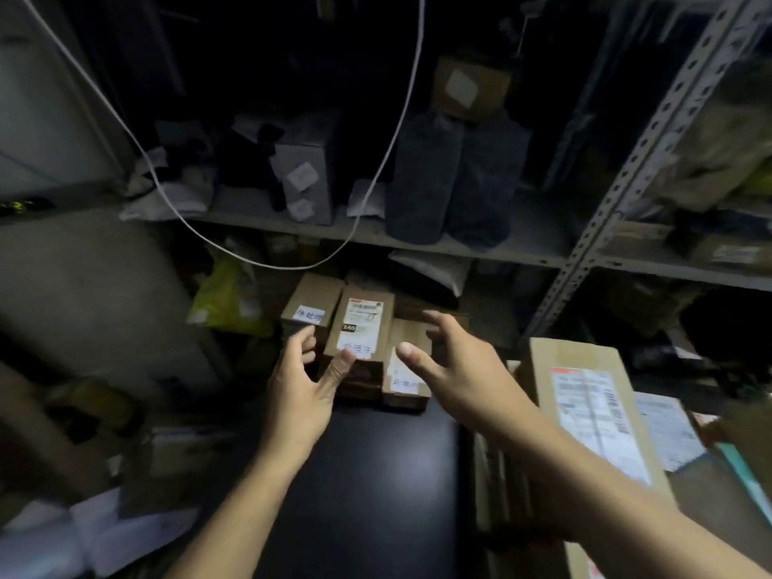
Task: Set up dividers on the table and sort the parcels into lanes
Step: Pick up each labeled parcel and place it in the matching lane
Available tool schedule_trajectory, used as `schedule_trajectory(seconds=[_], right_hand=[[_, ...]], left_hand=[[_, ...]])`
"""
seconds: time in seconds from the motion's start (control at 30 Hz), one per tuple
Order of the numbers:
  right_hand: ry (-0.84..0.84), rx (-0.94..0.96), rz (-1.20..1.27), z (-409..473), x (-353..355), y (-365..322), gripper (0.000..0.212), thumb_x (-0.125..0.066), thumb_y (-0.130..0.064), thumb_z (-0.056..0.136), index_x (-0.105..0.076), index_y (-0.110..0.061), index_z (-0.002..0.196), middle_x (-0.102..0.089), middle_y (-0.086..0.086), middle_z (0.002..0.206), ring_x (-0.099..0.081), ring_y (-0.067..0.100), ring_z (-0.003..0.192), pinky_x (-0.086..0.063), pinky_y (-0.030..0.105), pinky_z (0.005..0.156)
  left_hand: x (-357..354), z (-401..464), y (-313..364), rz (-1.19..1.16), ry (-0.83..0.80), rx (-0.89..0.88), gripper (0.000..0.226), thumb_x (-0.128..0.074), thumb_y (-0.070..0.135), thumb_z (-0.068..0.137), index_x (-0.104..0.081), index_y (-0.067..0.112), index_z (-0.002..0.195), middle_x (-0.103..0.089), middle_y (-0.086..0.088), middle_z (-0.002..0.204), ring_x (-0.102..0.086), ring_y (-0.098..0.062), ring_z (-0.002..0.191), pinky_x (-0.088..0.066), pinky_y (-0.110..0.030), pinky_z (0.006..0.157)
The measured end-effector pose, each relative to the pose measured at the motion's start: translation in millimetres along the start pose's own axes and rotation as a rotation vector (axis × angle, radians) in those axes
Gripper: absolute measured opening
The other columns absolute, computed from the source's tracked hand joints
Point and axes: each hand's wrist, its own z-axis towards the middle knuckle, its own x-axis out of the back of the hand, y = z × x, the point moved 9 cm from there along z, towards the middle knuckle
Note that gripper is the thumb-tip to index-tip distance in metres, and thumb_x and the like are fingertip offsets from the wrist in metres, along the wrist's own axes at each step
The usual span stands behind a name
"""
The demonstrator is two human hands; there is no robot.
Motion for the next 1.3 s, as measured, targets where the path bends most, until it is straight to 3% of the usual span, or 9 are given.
schedule_trajectory(seconds=[0.13,0.27,0.4,0.5,0.6,0.8,0.9,1.07,1.3], right_hand=[[-0.122,-0.271,0.038,67.5,-78.6,45.7,0.066,-0.047,-0.056,0.097,-0.032,-0.021,0.151,-0.055,0.011,0.143,-0.054,0.027,0.127,-0.043,0.032,0.094],[-0.163,-0.461,0.049,98.1,-138.8,89.1,0.063,-0.038,-0.048,0.103,-0.026,-0.014,0.154,-0.053,0.014,0.143,-0.051,0.033,0.128,-0.044,0.036,0.098],[-0.144,-0.567,0.146,113.4,-175.7,111.5,0.065,-0.037,-0.046,0.103,-0.020,-0.012,0.156,-0.047,0.016,0.148,-0.047,0.036,0.132,-0.042,0.047,0.107],[-0.132,-0.580,0.289,119.5,-194.1,114.0,0.056,-0.041,-0.044,0.102,-0.031,-0.016,0.150,-0.050,0.014,0.145,-0.049,0.035,0.130,-0.044,0.050,0.106],[-0.037,-0.572,0.442,115.8,-194.9,112.9,0.045,-0.048,-0.043,0.100,-0.045,-0.022,0.139,-0.059,0.006,0.133,-0.056,0.029,0.122,-0.049,0.049,0.102],[0.122,-0.570,0.568,80.6,-167.2,114.6,0.030,-0.053,-0.043,0.098,-0.045,-0.028,0.123,-0.065,-0.001,0.119,-0.064,0.018,0.107,-0.052,0.043,0.097],[0.185,-0.520,0.588,53.6,-142.1,105.2,0.012,-0.054,-0.041,0.098,-0.044,-0.039,0.105,-0.065,-0.012,0.107,-0.065,0.005,0.097,-0.054,0.026,0.080],[0.246,-0.405,0.582,-4.1,-89.8,75.2,0.009,-0.056,-0.038,0.097,-0.047,-0.038,0.098,-0.064,-0.017,0.098,-0.065,-0.011,0.082,-0.048,0.008,0.061],[0.292,-0.278,0.558,-90.4,-17.2,50.9,0.014,-0.058,-0.044,0.093,-0.052,-0.034,0.100,-0.067,-0.020,0.090,-0.063,-0.013,0.084,-0.046,0.007,0.068]], left_hand=[[-17.5,64.9,-74.0,-0.030,-0.050,0.176,0.080,-0.044,0.067,0.078,-0.051,0.010,0.135,-0.060,-0.009,0.131,-0.056,-0.014,0.113,-0.042,-0.028,0.096],[-46.1,102.7,-134.3,0.063,-0.124,0.285,0.060,-0.038,0.051,0.099,-0.048,0.011,0.142,-0.053,-0.009,0.143,-0.048,-0.025,0.132,-0.037,-0.035,0.110],[-67.8,117.1,-172.9,0.084,-0.198,0.389,0.056,-0.037,0.043,0.103,-0.035,0.013,0.150,-0.039,-0.009,0.154,-0.036,-0.025,0.142,-0.027,-0.033,0.113],[-80.0,118.2,-183.1,0.071,-0.241,0.390,0.051,-0.043,0.037,0.102,-0.041,0.014,0.147,-0.047,-0.009,0.148,-0.043,-0.025,0.137,-0.033,-0.030,0.107],[-84.3,114.1,-179.7,0.041,-0.239,0.345,0.042,-0.053,0.028,0.099,-0.052,0.014,0.139,-0.059,-0.008,0.136,-0.053,-0.023,0.126,-0.041,-0.031,0.102],[-77.3,82.6,-151.0,-0.068,-0.193,0.296,0.029,-0.060,0.027,0.095,-0.059,0.025,0.124,-0.063,0.001,0.124,-0.057,-0.011,0.110,-0.041,-0.023,0.085],[-69.4,51.0,-123.6,-0.137,-0.178,0.265,0.019,-0.062,0.030,0.093,-0.059,0.036,0.112,-0.065,0.009,0.117,-0.059,-0.007,0.108,-0.044,-0.018,0.080],[-39.3,-7.9,-65.3,-0.173,-0.095,0.155,0.020,-0.064,0.034,0.091,-0.059,0.053,0.096,-0.063,0.019,0.112,-0.056,0.005,0.107,-0.041,-0.013,0.077],[-18.2,-88.0,25.8,-0.252,-0.055,-0.057,0.029,-0.064,0.023,0.093,-0.061,0.052,0.094,-0.066,0.014,0.112,-0.060,0.005,0.104,-0.045,-0.010,0.081]])
